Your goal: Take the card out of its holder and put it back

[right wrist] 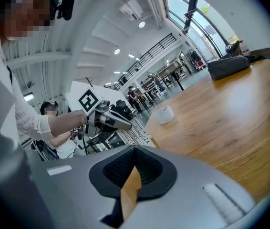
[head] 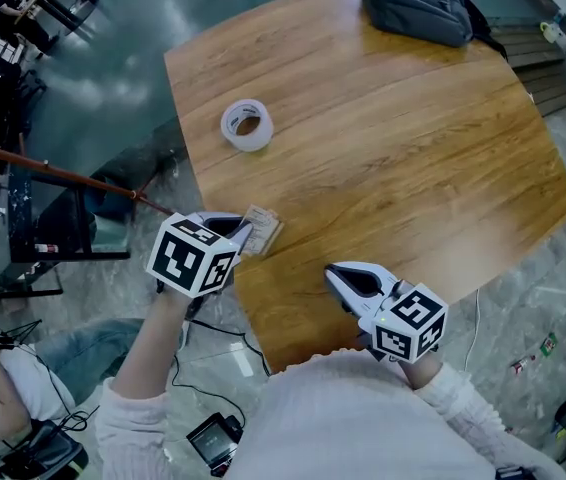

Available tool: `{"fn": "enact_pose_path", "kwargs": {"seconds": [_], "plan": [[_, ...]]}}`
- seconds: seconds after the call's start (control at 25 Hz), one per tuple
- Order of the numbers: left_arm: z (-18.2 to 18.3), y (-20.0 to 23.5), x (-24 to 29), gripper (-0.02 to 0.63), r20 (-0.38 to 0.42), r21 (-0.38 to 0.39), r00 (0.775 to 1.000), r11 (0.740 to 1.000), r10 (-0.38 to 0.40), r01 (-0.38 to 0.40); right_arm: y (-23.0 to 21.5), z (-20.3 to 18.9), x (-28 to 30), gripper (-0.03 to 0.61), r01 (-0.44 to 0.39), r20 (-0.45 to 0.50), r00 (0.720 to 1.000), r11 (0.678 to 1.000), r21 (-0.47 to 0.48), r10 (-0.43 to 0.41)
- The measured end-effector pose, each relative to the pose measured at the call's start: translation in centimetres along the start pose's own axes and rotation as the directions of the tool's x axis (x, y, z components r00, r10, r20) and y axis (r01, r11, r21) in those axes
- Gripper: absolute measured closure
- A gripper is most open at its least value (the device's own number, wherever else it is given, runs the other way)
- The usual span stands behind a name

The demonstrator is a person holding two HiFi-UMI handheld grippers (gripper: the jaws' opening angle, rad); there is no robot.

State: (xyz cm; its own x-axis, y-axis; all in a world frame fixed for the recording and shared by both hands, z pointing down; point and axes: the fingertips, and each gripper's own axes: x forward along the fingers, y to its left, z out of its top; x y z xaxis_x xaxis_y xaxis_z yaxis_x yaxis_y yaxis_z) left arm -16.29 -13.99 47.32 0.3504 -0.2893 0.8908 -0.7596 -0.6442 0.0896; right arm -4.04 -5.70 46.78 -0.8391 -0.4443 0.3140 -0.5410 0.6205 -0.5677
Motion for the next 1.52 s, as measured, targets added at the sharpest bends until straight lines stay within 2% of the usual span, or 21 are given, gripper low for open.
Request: {"fn": "enact_pose_path", "kwargs": {"seconds": [0.32, 0.4, 0.48, 0.72, 1.04, 1.16, 1.28, 1.52], "plan": [[-0.7, 0.0, 1.2, 0.564, -0.019, -0.009, 1.000, 1.000, -0.001, 0.001, -0.2, -0.6, -0.4, 0.581, 0.007, -0.007, 1.000, 1.000, 0.008, -0.007], [-1.1, -0.3, 1.4, 0.531, -0.026, -0.018, 1.000, 1.000, -0.013, 0.012, -0.1, -0.6, -0.4, 0.581, 0.008, -0.007, 1.000, 1.000, 0.009, -0.008], [-1.4, -0.4, 1.5, 0.531, -0.024, -0.022, 1.000, 1.000, -0.016, 0.016, -0.1, -0.6, -0.4, 0.581, 0.010, -0.006, 1.000, 1.000, 0.008, -0.010], [-0.8, -0.2, 0.8, 0.505, 0.014, -0.048, 1.000, 0.999, -0.007, 0.008, -0.1, -0.4, -0.7, 0.581, 0.009, 0.000, 1.000, 1.000, 0.001, -0.009], [-0.5, 0.6, -1.5, 0.500, 0.103, -0.080, 0.992, 0.995, 0.075, -0.067, 1.1, 0.0, -0.6, 0.581, -0.012, 0.001, 1.000, 0.999, -0.035, 0.012], [-0.3, 1.3, -2.8, 0.502, 0.170, -0.129, 0.977, 0.985, 0.132, -0.111, 1.7, 0.2, -0.5, 0.581, -0.026, 0.001, 1.000, 0.998, -0.052, 0.026], [0.0, 1.7, -4.4, 0.517, 0.248, -0.191, 0.952, 0.972, 0.182, -0.136, 2.6, 0.4, -0.4, 0.581, -0.041, 0.002, 0.999, 0.997, -0.070, 0.041], [0.1, 0.9, -6.6, 0.572, 0.366, -0.261, 0.901, 0.955, 0.235, -0.144, 4.4, 0.8, -0.2, 0.581, -0.074, -0.003, 0.997, 0.991, -0.114, 0.075]]}}
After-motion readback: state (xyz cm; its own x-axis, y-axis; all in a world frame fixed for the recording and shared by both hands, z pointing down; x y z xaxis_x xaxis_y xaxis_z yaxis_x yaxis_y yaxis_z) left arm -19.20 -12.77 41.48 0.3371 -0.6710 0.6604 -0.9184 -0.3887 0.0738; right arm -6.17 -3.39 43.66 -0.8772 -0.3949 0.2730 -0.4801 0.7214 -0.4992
